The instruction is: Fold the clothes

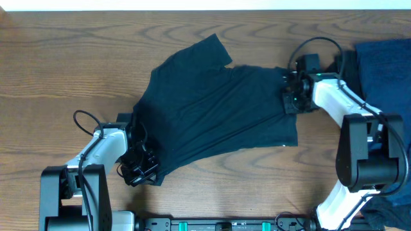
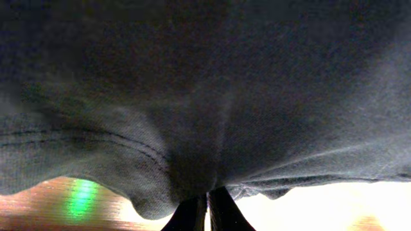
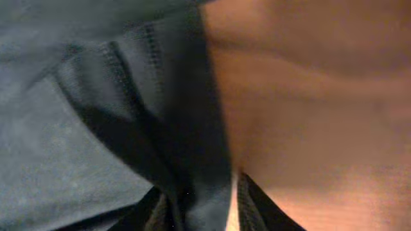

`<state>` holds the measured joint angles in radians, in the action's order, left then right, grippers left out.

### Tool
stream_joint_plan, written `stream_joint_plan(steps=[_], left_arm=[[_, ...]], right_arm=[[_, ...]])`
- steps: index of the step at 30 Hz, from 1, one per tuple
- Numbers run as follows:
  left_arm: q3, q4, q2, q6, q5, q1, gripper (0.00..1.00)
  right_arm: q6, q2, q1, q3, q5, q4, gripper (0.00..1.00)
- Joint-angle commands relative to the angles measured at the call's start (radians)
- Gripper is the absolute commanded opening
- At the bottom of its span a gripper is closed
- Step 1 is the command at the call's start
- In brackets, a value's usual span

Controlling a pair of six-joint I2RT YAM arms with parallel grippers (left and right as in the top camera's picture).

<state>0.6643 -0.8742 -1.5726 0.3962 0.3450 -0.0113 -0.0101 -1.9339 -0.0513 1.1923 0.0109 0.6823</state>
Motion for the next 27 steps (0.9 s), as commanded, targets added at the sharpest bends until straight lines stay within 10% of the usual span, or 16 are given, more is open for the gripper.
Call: stream_joint_plan(steps=[1, 21, 27], left_arm=[[-0.025, 0.024, -0.01, 0.009, -0.029, 0.002, 0.06], [0.143, -0.13, 0.046, -0.048, -0.024, 0.002, 0.06], [0.171, -0.164, 0.154, -0.048, -0.024, 0.002, 0.07]], right_arm=[[0.102, -0.005, 0.05, -0.01, 0.053, 0.055, 0.38], [0.136, 0.213, 0.086, 0.071, -0.045, 0.273, 0.91], [0.243, 0.372, 0.085, 0.069, -0.045, 0.401, 0.92]])
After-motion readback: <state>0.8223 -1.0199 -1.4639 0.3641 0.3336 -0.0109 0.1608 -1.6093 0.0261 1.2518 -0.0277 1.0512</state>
